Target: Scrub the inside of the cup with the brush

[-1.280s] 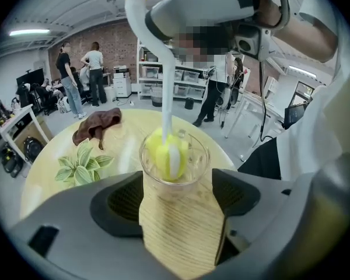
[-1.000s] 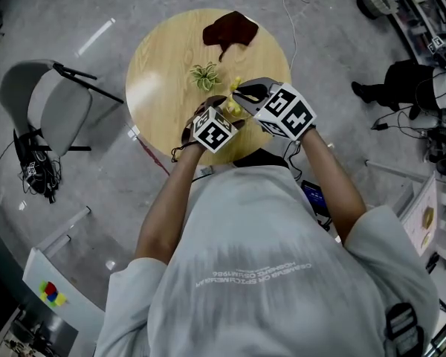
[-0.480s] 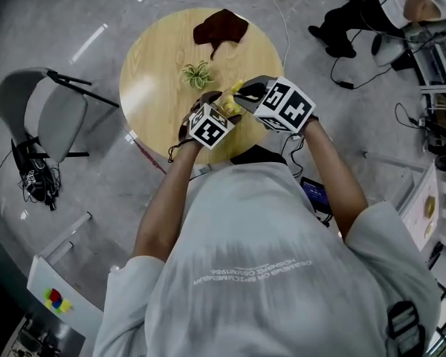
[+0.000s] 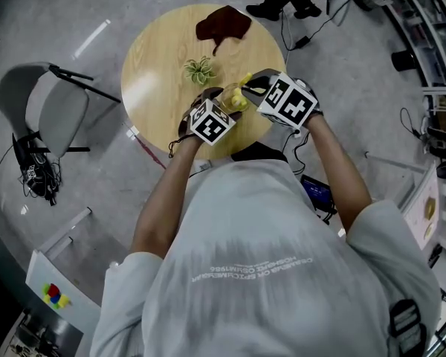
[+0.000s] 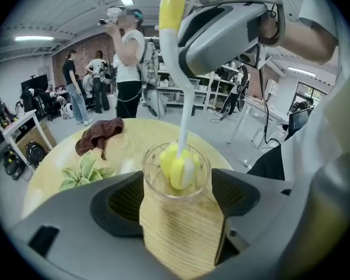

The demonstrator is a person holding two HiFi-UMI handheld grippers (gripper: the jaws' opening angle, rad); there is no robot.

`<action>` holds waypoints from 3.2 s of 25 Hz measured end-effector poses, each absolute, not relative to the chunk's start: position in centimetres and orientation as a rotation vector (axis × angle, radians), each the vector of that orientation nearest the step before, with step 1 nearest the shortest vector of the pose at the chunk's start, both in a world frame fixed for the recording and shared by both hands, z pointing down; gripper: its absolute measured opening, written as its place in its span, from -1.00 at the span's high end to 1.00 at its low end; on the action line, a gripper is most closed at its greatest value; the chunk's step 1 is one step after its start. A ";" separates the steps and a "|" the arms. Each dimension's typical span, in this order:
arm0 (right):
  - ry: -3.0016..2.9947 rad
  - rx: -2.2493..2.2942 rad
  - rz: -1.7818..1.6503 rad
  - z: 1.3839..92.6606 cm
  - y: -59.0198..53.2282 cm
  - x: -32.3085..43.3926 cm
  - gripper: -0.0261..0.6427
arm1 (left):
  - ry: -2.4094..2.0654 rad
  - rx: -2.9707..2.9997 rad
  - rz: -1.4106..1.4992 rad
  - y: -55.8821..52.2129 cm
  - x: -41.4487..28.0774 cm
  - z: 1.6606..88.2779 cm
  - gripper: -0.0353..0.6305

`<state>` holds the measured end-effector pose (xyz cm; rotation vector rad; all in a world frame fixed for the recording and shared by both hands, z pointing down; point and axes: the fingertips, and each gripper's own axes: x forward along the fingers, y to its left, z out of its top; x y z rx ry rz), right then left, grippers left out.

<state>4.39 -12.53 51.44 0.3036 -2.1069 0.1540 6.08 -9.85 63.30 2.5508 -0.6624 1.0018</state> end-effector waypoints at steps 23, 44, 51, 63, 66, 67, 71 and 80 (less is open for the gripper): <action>-2.297 0.399 0.240 49.6 -12.6 1.3 0.75 | -0.684 2.538 1.020 -9.8 6.1 63.4 -0.24; -2.142 0.251 0.149 50.8 -11.1 4.2 0.75 | -0.674 2.555 1.041 -9.1 6.4 63.2 -0.21; -2.141 0.275 0.136 50.7 -11.7 4.9 0.75 | -0.681 2.549 1.039 -9.0 6.6 63.0 -0.21; -2.188 0.316 0.112 50.1 -12.8 2.9 0.75 | -0.689 2.547 1.041 -8.7 6.7 62.9 -0.21; -2.206 0.320 0.104 49.9 -13.0 2.1 0.75 | -0.694 2.548 1.041 -8.8 6.6 62.9 -0.21; -2.213 0.320 0.108 49.7 -12.9 1.8 0.75 | -0.694 2.549 1.043 -8.9 6.6 62.9 -0.21; -2.243 0.315 0.129 49.5 -12.7 1.1 0.75 | -0.693 2.547 1.048 -9.0 6.6 63.0 -0.21; -2.305 0.296 0.216 49.1 -11.7 -0.2 0.76 | -0.696 2.543 1.043 -8.9 6.6 63.0 -0.21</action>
